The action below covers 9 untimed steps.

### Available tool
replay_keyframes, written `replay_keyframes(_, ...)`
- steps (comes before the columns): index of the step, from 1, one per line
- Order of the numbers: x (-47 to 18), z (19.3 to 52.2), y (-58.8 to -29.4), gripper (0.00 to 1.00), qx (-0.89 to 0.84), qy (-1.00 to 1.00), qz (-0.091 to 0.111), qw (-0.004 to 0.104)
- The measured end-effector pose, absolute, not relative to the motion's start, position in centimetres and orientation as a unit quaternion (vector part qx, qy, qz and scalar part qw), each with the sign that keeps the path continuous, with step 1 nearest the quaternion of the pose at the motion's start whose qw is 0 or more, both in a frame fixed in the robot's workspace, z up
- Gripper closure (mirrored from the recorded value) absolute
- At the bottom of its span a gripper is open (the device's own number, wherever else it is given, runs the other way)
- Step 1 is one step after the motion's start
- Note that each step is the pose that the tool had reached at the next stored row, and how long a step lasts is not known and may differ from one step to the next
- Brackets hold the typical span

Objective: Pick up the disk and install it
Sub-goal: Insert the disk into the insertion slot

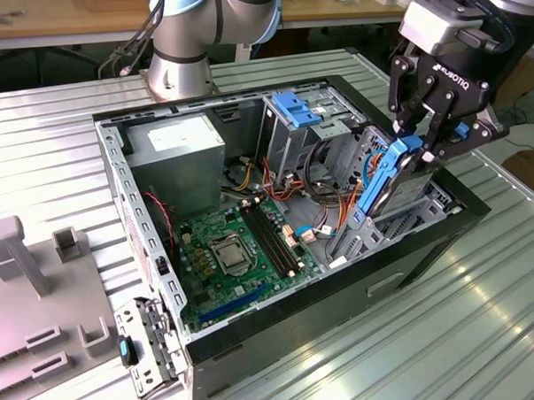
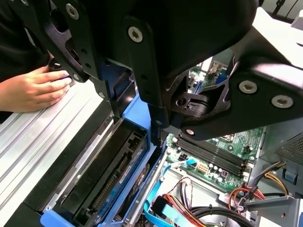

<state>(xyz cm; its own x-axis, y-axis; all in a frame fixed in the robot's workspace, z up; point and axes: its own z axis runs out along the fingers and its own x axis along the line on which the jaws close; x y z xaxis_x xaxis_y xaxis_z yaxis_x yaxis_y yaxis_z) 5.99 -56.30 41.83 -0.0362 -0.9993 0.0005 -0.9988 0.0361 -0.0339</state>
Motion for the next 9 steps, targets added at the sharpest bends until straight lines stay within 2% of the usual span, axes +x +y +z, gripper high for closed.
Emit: replay_keyframes(9,5.99,41.20,-56.31,0.63,-0.694,0.720,-0.012,0.012)
